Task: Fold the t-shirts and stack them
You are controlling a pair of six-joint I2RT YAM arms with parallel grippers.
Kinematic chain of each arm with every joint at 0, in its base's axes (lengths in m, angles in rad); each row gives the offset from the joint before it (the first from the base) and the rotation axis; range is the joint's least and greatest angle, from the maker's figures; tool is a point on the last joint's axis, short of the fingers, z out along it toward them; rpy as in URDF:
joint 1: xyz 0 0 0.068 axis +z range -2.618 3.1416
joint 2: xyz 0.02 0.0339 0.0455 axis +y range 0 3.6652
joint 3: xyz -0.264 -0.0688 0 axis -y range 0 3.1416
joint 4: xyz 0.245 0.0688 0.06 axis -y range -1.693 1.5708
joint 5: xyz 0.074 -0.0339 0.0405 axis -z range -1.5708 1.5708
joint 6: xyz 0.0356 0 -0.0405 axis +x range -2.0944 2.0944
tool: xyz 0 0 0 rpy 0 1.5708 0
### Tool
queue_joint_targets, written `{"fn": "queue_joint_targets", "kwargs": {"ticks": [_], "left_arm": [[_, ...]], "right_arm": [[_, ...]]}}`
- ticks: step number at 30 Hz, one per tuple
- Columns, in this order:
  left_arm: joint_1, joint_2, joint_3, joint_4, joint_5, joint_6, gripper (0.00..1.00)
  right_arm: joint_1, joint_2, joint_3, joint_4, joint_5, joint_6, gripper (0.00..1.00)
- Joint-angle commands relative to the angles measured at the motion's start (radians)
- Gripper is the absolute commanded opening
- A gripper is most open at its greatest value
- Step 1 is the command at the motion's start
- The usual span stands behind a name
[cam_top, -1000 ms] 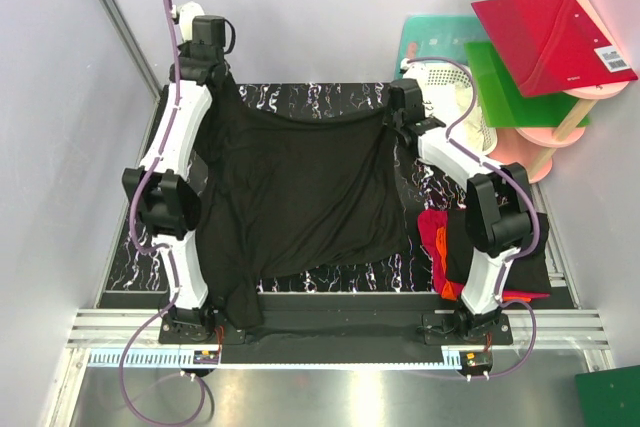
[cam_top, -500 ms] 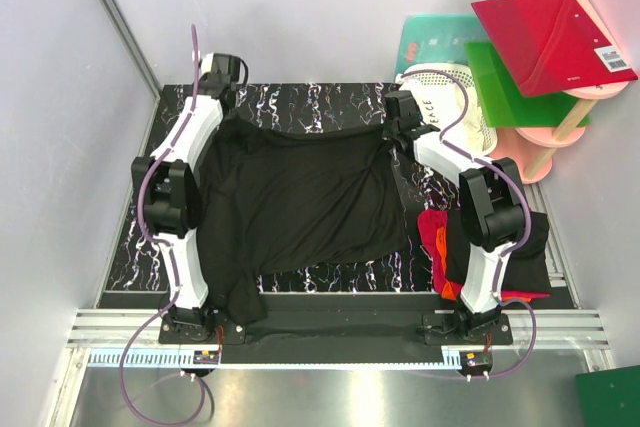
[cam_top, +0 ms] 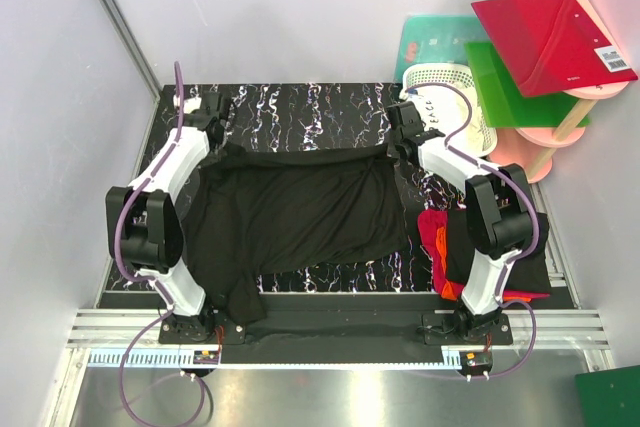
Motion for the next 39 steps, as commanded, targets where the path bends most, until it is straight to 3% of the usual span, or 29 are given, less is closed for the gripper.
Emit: {"fn": "queue_joint_targets", "kwargs": {"ticks": [1, 3, 6, 8, 9, 10, 11, 13, 15, 22, 26, 30, 39], "left_arm": [[0.007, -0.031, -0.071, -0.046, -0.014, -0.04, 0.0], [0.007, -0.023, -0.1, -0.056, -0.007, -0.055, 0.01], [0.008, -0.023, -0.168, -0.052, 0.008, -0.08, 0.11], [0.007, -0.023, -0.18, -0.044, 0.029, -0.077, 0.32], [0.007, -0.029, -0.189, -0.041, 0.036, -0.074, 0.37], [0.005, -0.034, -0.192, -0.041, 0.04, -0.072, 0.68], [0.005, -0.043, -0.195, -0.038, 0.037, -0.074, 0.78], [0.001, -0.078, -0.209, -0.03, 0.025, -0.072, 0.99], [0.001, -0.121, -0.218, -0.012, 0.019, -0.063, 0.99], [-0.002, -0.137, -0.162, 0.131, 0.069, -0.017, 0.96], [-0.007, 0.01, -0.036, 0.128, 0.114, 0.032, 0.84], [-0.015, 0.118, 0.019, 0.126, 0.164, 0.04, 0.57], [-0.03, 0.234, 0.044, 0.114, 0.172, 0.036, 0.56]], "right_arm": [[-0.003, 0.033, 0.029, -0.096, -0.031, 0.037, 0.0], [-0.004, 0.079, 0.049, -0.147, -0.048, 0.049, 0.0], [-0.004, 0.132, 0.086, -0.196, -0.065, 0.064, 0.01], [-0.004, 0.158, 0.103, -0.216, -0.071, 0.069, 0.09], [-0.004, 0.163, 0.109, -0.221, -0.095, 0.064, 0.23], [-0.004, 0.165, 0.112, -0.224, -0.108, 0.06, 0.4], [-0.004, 0.152, 0.109, -0.221, -0.108, 0.06, 0.7], [-0.004, 0.131, 0.091, -0.213, -0.091, 0.063, 0.93], [-0.004, 0.09, 0.077, -0.19, -0.079, 0.06, 1.0], [-0.004, -0.006, 0.02, -0.13, -0.068, 0.052, 0.99], [-0.004, -0.029, 0.002, -0.113, -0.069, 0.051, 0.99], [-0.004, -0.046, -0.01, -0.106, -0.068, 0.048, 0.98], [-0.004, -0.052, -0.023, -0.077, -0.092, 0.031, 0.97]]}}
